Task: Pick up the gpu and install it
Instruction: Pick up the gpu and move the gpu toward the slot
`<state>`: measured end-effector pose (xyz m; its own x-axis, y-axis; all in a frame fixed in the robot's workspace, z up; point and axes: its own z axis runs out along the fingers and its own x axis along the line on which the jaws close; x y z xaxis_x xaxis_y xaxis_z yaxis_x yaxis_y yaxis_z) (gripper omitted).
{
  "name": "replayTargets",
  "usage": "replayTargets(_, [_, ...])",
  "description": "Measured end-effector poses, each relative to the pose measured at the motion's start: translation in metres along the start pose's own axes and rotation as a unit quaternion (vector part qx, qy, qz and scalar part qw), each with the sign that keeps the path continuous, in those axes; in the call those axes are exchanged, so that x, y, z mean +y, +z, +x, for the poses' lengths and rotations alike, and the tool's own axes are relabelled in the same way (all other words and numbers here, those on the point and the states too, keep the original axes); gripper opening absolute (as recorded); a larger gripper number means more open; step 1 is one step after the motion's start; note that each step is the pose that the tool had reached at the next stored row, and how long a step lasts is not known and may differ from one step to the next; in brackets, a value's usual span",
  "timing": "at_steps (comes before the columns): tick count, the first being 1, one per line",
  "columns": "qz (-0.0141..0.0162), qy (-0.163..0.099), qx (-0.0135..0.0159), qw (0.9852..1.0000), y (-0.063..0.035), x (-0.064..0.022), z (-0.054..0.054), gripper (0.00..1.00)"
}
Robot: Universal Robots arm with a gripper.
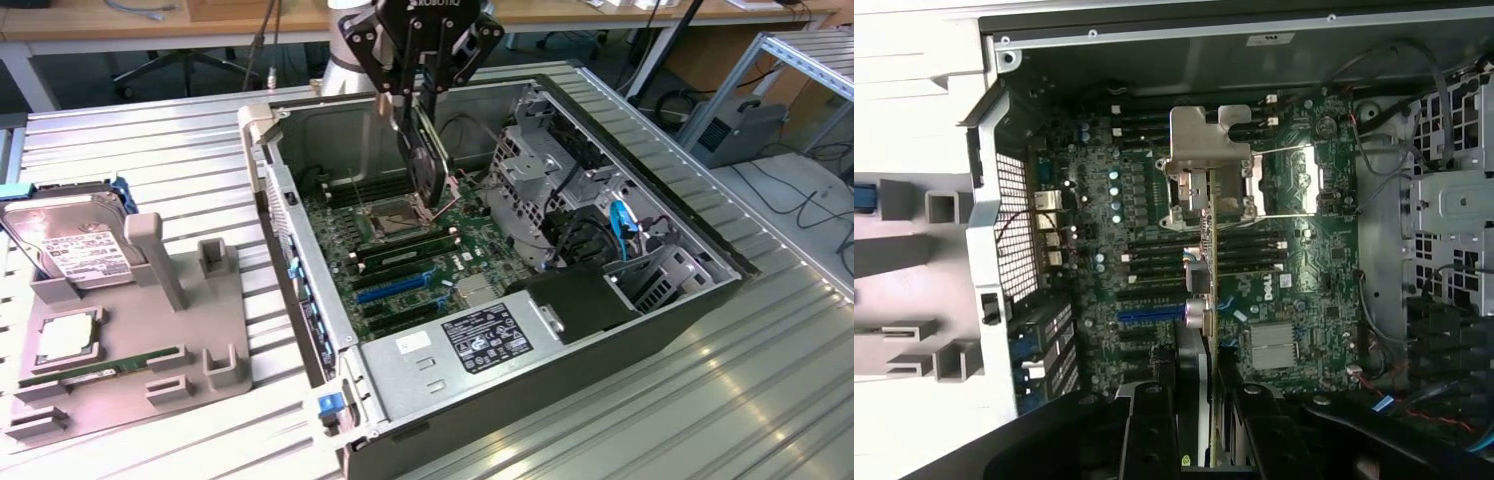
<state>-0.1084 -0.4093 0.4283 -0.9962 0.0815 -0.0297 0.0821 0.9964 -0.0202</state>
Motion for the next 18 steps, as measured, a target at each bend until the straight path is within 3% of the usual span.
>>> replayTargets(18, [0.0, 0.0, 0.0, 1.0, 0.0129, 0.0005, -0.002, 0.27])
